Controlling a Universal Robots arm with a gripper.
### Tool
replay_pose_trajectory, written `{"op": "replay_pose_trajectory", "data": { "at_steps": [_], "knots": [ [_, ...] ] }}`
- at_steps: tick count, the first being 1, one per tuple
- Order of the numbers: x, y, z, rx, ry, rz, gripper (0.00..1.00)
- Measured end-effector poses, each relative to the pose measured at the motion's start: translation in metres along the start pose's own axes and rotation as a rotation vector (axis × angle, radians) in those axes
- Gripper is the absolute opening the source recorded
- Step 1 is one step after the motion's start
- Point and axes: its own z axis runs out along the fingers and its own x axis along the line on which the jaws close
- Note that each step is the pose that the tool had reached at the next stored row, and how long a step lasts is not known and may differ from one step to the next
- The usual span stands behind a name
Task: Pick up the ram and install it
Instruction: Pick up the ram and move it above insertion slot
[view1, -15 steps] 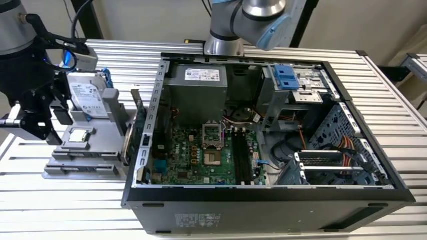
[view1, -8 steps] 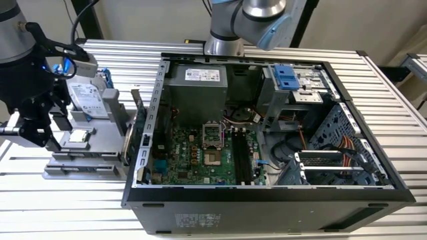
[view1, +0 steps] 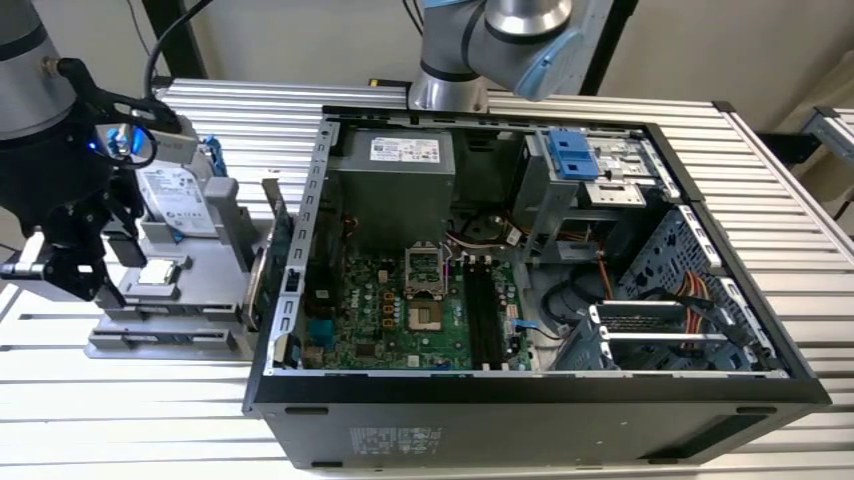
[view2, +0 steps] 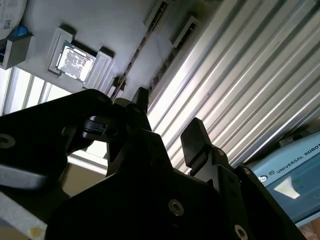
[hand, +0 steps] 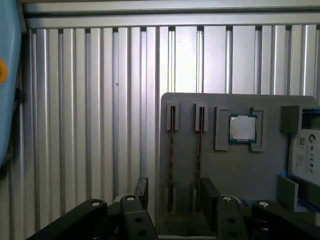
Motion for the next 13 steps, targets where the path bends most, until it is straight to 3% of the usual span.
{"op": "replay_pose_trajectory", "data": {
  "at_steps": [9, 13],
  "knots": [
    [-0.0005, -0.0002, 0.0086, -0.0007, 0.0107, 0.012, 1.00],
    [-0.0007, -0.0003, 0.0124, -0.0007, 0.0117, 0.013, 1.00]
  ]
}}
